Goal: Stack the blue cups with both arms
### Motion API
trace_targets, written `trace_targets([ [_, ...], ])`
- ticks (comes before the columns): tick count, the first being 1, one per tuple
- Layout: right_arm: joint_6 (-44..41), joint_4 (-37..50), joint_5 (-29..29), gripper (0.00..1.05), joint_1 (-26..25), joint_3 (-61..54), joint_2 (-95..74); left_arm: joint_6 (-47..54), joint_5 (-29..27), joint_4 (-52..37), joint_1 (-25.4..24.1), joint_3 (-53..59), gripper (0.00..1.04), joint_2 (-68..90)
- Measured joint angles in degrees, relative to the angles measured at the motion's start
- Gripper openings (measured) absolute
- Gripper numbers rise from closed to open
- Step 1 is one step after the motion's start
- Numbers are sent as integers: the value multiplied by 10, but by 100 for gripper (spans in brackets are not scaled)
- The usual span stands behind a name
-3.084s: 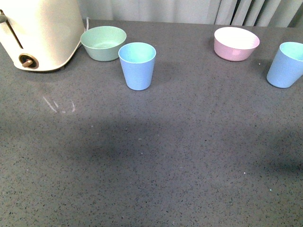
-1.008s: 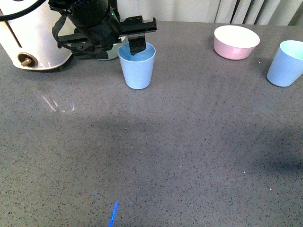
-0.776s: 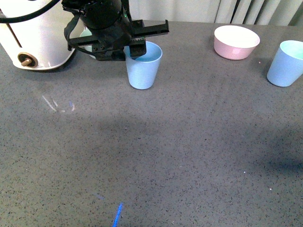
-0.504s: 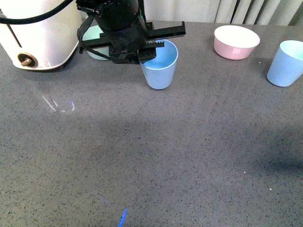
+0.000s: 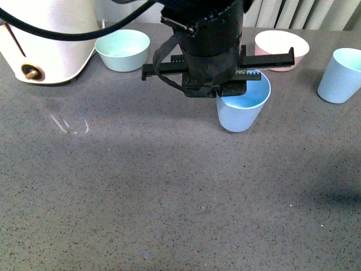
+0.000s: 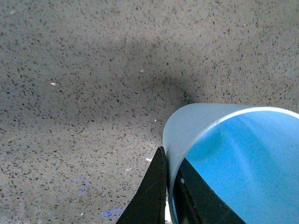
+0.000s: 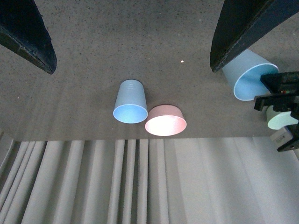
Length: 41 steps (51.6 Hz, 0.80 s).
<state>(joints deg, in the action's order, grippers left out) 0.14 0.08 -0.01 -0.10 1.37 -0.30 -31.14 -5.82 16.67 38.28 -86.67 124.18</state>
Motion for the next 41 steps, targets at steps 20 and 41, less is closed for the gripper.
trace_targets([
  [20, 0, 0, 0, 96, 0, 0, 0, -4, -2, 12, 17, -28, 18, 36],
  [41, 0, 0, 0, 96, 0, 0, 0, -4, 4, -3, 20, -30, 83, 24],
])
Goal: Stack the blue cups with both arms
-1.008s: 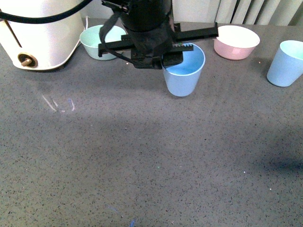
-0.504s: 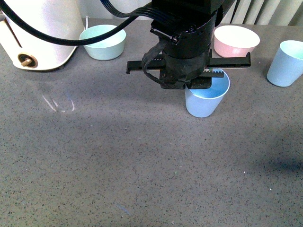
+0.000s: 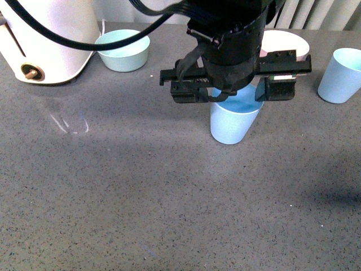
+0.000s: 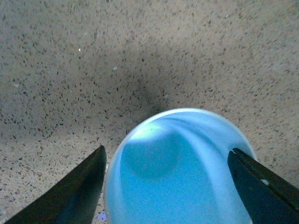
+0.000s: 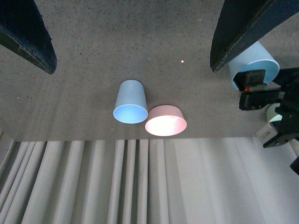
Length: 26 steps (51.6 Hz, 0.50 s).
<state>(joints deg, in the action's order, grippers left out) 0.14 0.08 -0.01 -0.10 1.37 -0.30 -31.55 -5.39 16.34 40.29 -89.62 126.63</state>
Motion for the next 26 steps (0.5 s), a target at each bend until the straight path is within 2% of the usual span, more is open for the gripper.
trace_targets([
  [4, 0, 0, 0, 96, 0, 0, 0, 0, 0, -6, -2, 8, 97, -21],
  [26, 0, 0, 0, 96, 0, 0, 0, 1, -4, -57, -19, 108, 96, -138],
])
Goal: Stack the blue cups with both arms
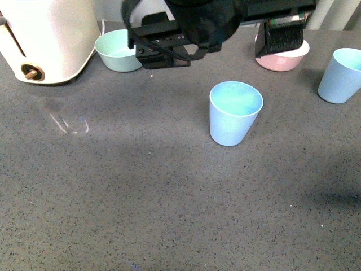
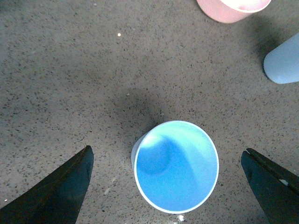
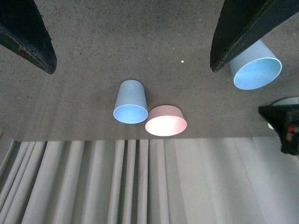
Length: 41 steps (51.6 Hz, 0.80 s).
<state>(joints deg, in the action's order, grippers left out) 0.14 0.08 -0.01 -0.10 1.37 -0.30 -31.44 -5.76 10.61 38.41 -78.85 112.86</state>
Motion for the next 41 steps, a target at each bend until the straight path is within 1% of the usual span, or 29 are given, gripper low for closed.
trace_targets([
  [5, 0, 0, 0, 96, 0, 0, 0, 0, 4, -25, -6, 34, 96, -38],
  [10, 0, 0, 0, 96, 0, 0, 0, 0, 9, -87, -17, 93, 96, -106],
  [11, 0, 0, 0, 96, 0, 0, 0, 12, -6, -112, -18, 110, 95, -119],
  [12, 0, 0, 0, 96, 0, 0, 0, 33, -47, -175, -18, 137, 91, -132],
  [13, 0, 0, 0, 96, 0, 0, 0, 71, -113, -250, -20, 169, 87, -143],
  [15, 0, 0, 1, 96, 0, 0, 0, 141, -201, -396, -32, 244, 77, -173],
  [16, 0, 0, 0, 96, 0, 0, 0, 162, -220, -432, -39, 264, 74, -182],
  [17, 0, 0, 0, 96, 0, 0, 0, 203, -242, -495, -52, 307, 69, -203],
  [19, 0, 0, -1, 96, 0, 0, 0, 235, -242, -556, -73, 360, 62, -235],
  [20, 0, 0, 0, 96, 0, 0, 0, 250, -240, -587, -86, 394, 57, -255],
  [21, 0, 0, 0, 96, 0, 0, 0, 262, -233, -602, -94, 415, 53, -269],
  [22, 0, 0, 0, 96, 0, 0, 0, 273, -218, -616, -106, 449, 47, -292],
  [25, 0, 0, 1, 96, 0, 0, 0, 289, -194, -626, -128, 502, 35, -329],
  [28, 0, 0, 1, 96, 0, 0, 0, 298, -167, -628, -156, 555, 21, -368],
  [30, 0, 0, 1, 96, 0, 0, 0, 300, -158, -628, -166, 571, 16, -381],
  [33, 0, 0, 0, 96, 0, 0, 0, 303, -134, -628, -186, 603, 3, -414],
  [36, 0, 0, 0, 96, 0, 0, 0, 306, -108, -626, -209, 636, 2, -453],
  [41, 0, 0, 0, 96, 0, 0, 0, 306, -82, -611, -241, 673, 2, -505],
])
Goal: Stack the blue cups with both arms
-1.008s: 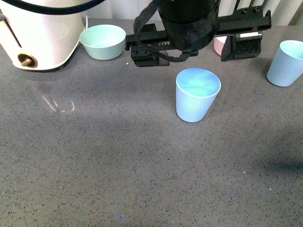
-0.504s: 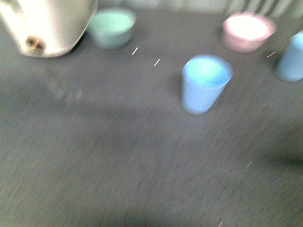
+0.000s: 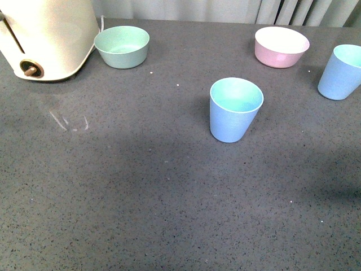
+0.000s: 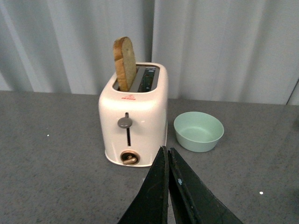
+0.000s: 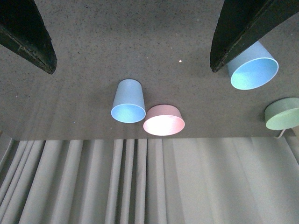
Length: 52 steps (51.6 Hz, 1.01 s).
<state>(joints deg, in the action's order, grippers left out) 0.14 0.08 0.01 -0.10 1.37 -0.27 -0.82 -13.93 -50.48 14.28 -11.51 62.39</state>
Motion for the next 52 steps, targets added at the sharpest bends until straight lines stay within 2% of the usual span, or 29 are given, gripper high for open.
trace_targets([
  [19, 0, 0, 0, 96, 0, 0, 0, 1, 66, 81, -67, 69, 2, -148],
  [27, 0, 0, 0, 96, 0, 0, 0, 2, 81, 74, -84, 100, 2, -172],
  [31, 0, 0, 0, 96, 0, 0, 0, 3, 129, 107, -116, 106, 2, -207],
  [35, 0, 0, 0, 96, 0, 0, 0, 3, 133, 134, -138, 106, 2, -243],
  [52, 0, 0, 0, 96, 0, 0, 0, 3, 139, 240, -140, 106, 2, -357],
])
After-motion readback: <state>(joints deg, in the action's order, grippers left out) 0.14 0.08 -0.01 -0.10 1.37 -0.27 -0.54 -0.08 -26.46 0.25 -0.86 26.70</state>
